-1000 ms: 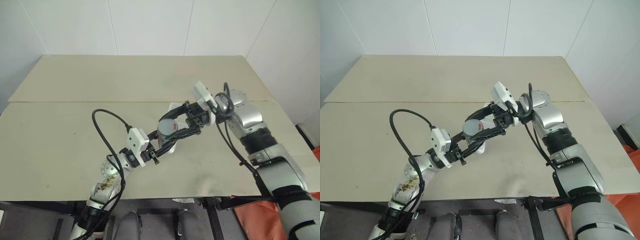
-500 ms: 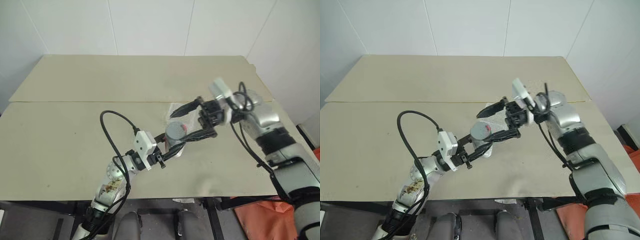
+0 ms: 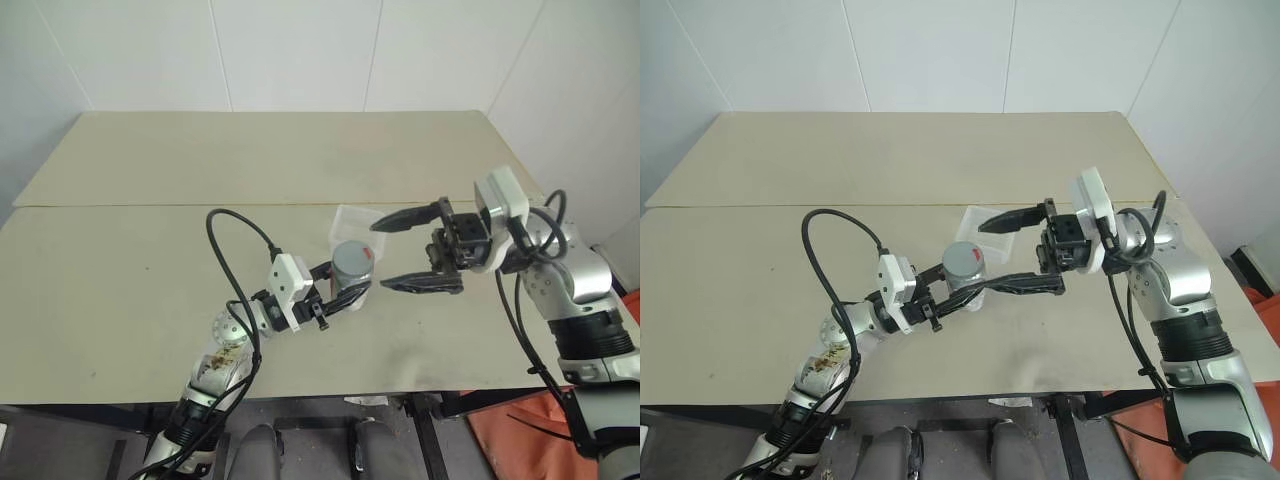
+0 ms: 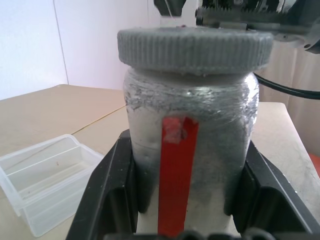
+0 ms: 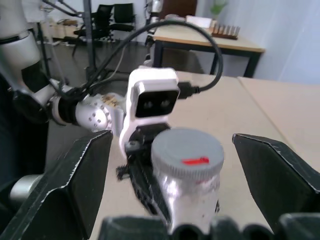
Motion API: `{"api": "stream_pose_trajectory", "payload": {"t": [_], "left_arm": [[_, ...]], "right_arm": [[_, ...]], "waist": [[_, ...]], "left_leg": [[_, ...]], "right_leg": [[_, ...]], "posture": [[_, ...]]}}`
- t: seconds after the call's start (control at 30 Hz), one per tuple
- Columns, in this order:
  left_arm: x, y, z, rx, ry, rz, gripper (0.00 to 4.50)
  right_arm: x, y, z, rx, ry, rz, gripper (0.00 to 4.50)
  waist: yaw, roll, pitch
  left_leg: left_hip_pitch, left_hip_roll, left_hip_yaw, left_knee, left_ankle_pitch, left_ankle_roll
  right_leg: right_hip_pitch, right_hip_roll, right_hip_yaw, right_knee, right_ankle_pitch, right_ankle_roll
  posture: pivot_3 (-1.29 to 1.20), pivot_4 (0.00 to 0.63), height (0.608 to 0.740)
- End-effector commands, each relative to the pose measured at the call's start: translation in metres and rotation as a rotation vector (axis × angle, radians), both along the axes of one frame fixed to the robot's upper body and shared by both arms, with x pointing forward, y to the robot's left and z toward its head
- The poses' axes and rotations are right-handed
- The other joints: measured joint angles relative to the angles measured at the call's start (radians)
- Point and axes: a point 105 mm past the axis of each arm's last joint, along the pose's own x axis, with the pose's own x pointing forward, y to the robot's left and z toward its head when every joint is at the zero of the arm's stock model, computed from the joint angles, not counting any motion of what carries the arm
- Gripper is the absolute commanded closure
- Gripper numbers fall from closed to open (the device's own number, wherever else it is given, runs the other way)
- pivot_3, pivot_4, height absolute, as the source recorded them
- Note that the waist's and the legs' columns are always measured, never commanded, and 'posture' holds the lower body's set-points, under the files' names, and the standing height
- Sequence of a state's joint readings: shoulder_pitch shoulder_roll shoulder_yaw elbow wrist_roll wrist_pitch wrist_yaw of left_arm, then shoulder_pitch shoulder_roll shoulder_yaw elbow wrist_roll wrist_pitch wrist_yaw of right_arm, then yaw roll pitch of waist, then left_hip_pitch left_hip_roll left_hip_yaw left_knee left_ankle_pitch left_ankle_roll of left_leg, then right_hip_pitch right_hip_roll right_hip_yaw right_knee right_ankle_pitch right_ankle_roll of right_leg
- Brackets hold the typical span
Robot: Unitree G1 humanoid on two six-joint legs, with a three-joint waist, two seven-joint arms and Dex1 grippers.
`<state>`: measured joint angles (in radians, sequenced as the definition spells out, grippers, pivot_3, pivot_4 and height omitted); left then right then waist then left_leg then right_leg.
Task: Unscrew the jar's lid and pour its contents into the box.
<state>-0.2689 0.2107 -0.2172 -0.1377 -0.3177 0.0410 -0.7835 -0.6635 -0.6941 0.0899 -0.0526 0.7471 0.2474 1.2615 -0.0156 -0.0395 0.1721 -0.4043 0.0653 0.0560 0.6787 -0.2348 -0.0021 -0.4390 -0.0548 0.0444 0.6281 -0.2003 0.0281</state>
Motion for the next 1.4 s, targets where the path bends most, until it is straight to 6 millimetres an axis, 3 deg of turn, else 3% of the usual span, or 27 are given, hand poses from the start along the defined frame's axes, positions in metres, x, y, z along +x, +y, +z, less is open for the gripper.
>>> {"api": "stream_pose_trajectory", "payload": {"t": [0.03,0.27,0.53,0.87,1.4], "left_arm": [[-0.001,-0.001,0.011,-0.023,-0.048,-0.008,2.57],[-0.001,-0.004,0.009,-0.024,-0.05,-0.008,2.57],[-0.003,-0.006,0.01,-0.023,-0.057,-0.015,2.57],[-0.003,-0.003,0.01,-0.022,-0.06,-0.012,2.57],[-0.001,-0.002,0.009,-0.02,-0.061,-0.021,2.57]], "right_arm": [[-0.002,0.009,0.012,0.032,-0.08,-0.112,0.02],[-0.008,0.029,-0.009,0.008,-0.069,-0.151,0.02],[0.0,0.032,-0.017,-0.008,-0.082,-0.206,0.02],[0.015,0.013,-0.015,-0.014,-0.083,-0.271,0.02],[0.015,-0.033,-0.014,-0.053,-0.097,-0.331,0.02]], "waist": [[0.002,0.0,0.0],[0.004,0.0,0.0],[0.003,0.0,0.0],[0.003,0.0,0.0],[0.003,0.0,0.0]], "left_leg": [[0.0,0.0,0.0,0.0,0.0,0.0],[-0.001,0.0,0.0,0.001,0.0,0.0],[0.0,0.0,0.0,0.001,0.0,0.0],[-0.001,0.0,0.0,0.001,0.0,0.0],[0.0,-0.001,0.0,0.001,0.0,0.0]], "right_leg": [[0.0,0.0,0.0,0.0,0.0,0.0],[0.0,-0.001,0.0,0.0,0.0,0.0],[0.0,0.0,0.0,0.0,0.0,0.0],[0.0,0.0,0.0,-0.001,0.0,0.0],[0.001,0.0,0.0,-0.001,0.0,0.0]], "posture": [[0.0,0.15,0.74],[0.0,0.15,0.74],[0.0,0.15,0.74],[0.0,0.15,0.74],[0.0,0.15,0.74]]}}
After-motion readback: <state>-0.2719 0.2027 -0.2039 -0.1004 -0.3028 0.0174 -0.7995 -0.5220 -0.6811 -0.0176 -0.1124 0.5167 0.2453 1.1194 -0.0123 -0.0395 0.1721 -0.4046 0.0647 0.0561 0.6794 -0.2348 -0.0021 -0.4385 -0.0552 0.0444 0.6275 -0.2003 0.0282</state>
